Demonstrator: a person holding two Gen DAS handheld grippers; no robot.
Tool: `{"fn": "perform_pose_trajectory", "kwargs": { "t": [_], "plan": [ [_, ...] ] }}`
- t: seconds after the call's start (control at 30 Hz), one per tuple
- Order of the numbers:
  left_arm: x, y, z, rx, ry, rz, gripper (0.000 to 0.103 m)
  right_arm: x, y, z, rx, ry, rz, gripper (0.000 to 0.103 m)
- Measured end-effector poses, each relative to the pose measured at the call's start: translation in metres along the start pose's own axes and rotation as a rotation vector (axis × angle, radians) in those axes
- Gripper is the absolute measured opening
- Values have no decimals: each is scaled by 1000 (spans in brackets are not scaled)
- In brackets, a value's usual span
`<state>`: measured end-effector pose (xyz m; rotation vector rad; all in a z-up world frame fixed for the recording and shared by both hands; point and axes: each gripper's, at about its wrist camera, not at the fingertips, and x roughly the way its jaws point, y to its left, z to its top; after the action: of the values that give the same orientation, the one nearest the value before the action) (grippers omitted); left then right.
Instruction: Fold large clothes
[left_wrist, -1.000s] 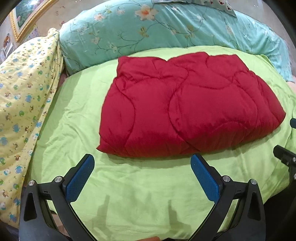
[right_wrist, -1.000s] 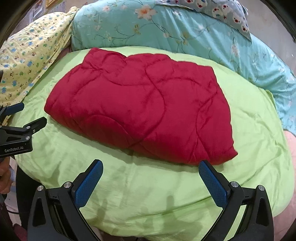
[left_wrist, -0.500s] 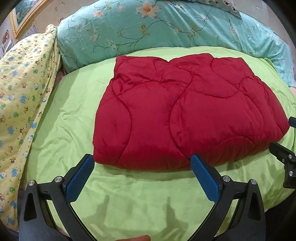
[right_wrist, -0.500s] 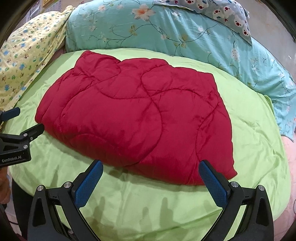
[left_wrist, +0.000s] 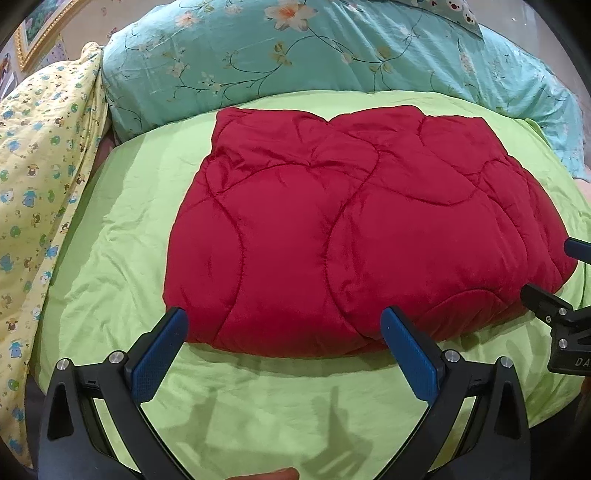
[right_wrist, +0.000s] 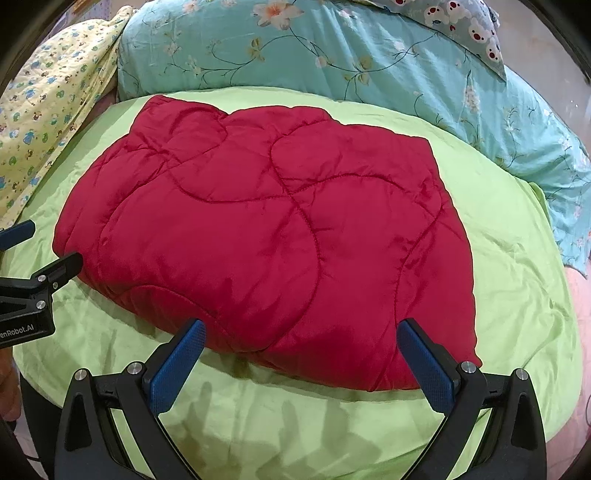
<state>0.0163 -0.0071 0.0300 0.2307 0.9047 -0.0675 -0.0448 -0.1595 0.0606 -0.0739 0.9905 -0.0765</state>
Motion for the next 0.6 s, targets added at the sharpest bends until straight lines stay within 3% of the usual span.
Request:
{"fn": "perform_pose_trajectory", "kwargs": {
  "t": [0.6],
  "plan": [
    [-5, -3, 5, 7, -23, -8, 103, -2, -4, 5, 3, -6, 7, 103]
  ]
}}
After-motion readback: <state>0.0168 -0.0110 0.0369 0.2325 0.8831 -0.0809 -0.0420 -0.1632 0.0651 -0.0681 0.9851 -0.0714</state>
